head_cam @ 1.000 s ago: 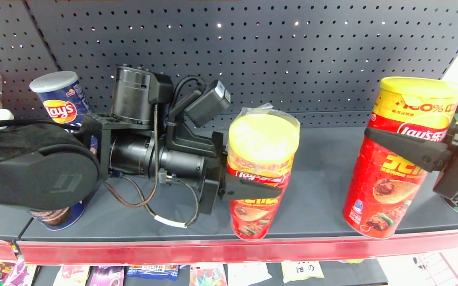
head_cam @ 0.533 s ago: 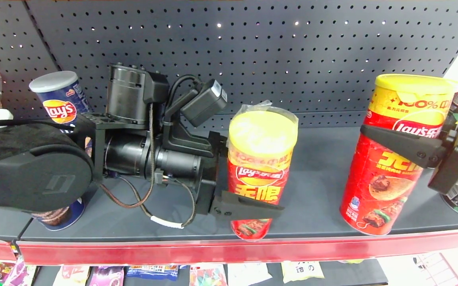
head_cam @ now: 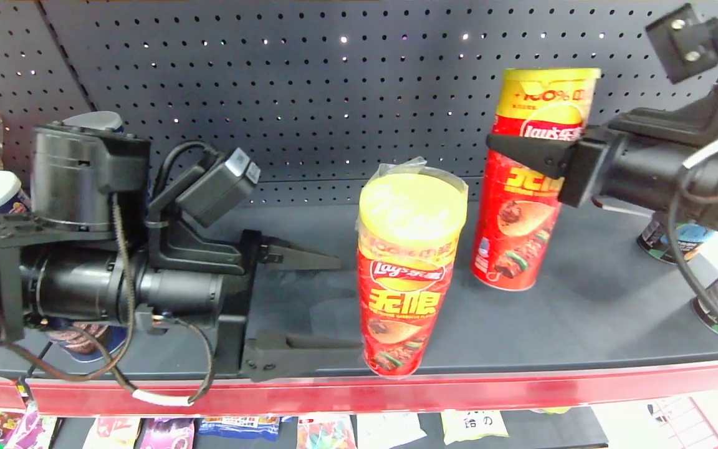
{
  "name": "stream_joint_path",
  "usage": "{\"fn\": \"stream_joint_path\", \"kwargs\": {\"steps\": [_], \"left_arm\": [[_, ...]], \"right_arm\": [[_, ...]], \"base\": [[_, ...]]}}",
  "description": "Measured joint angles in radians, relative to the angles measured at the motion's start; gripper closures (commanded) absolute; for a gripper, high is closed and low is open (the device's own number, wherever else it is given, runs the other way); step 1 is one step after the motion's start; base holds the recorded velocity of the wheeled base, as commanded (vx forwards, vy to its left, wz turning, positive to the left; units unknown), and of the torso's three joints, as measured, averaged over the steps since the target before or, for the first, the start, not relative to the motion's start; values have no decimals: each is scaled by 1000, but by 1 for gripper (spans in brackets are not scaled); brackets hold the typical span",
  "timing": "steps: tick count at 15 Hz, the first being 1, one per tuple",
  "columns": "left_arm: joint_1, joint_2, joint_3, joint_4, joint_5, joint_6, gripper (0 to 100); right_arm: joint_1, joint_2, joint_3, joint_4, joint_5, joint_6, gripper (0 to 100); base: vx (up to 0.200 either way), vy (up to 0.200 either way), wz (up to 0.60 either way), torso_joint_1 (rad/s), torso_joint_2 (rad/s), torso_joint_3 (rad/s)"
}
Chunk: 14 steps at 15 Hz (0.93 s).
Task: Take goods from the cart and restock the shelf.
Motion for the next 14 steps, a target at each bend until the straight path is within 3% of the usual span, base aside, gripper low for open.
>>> {"fn": "stream_joint_path", "kwargs": {"steps": [5,9,14], "left_arm": [[53,-142,110,1,43,-14,0],[68,-206,149,1,73,-95,0],[71,-234,163,0,77,-101,0]], "right_arm": [[17,253,-171,-136,4,7,100],[25,366,-205,-195,6,20,100],[45,399,-201,-204,6,42,100]], "base": [[0,0,0,0,0,0],[0,0,0,0,0,0],[0,0,0,0,0,0]]}}
